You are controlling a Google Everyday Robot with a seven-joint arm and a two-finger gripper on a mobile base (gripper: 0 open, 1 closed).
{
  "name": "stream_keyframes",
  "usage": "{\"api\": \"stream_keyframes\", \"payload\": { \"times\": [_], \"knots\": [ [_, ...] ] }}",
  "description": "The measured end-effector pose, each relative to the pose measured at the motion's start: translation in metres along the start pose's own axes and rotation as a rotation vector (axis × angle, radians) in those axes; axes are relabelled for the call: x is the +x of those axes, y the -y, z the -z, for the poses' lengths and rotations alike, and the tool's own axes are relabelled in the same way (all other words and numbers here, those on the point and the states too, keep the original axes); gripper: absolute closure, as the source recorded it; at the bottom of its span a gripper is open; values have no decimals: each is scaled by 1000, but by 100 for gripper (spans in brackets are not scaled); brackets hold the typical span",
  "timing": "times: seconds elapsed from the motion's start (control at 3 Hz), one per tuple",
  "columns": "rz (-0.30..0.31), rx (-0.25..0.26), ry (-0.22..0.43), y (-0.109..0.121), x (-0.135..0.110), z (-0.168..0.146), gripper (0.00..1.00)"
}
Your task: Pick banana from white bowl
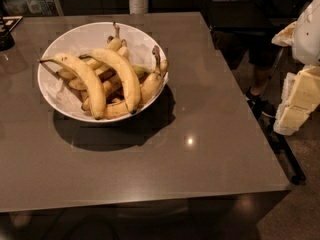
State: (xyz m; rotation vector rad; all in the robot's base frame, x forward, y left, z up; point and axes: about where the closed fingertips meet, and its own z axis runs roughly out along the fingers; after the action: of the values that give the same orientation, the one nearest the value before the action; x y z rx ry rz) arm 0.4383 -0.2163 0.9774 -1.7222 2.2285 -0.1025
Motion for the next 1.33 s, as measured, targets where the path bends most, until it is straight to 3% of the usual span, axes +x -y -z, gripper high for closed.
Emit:
{"api": "stream_keyframes", "payload": {
  "times": [0.33,0.67,1.0,1.33],
  "knots": [
    [4,4,-8,-2,-9,1,0],
    [65,31,-33,-11,-39,3,0],
    [203,64,-43,-28,-82,10,0],
    [203,81,-38,-32,-90,12,0]
  ]
}}
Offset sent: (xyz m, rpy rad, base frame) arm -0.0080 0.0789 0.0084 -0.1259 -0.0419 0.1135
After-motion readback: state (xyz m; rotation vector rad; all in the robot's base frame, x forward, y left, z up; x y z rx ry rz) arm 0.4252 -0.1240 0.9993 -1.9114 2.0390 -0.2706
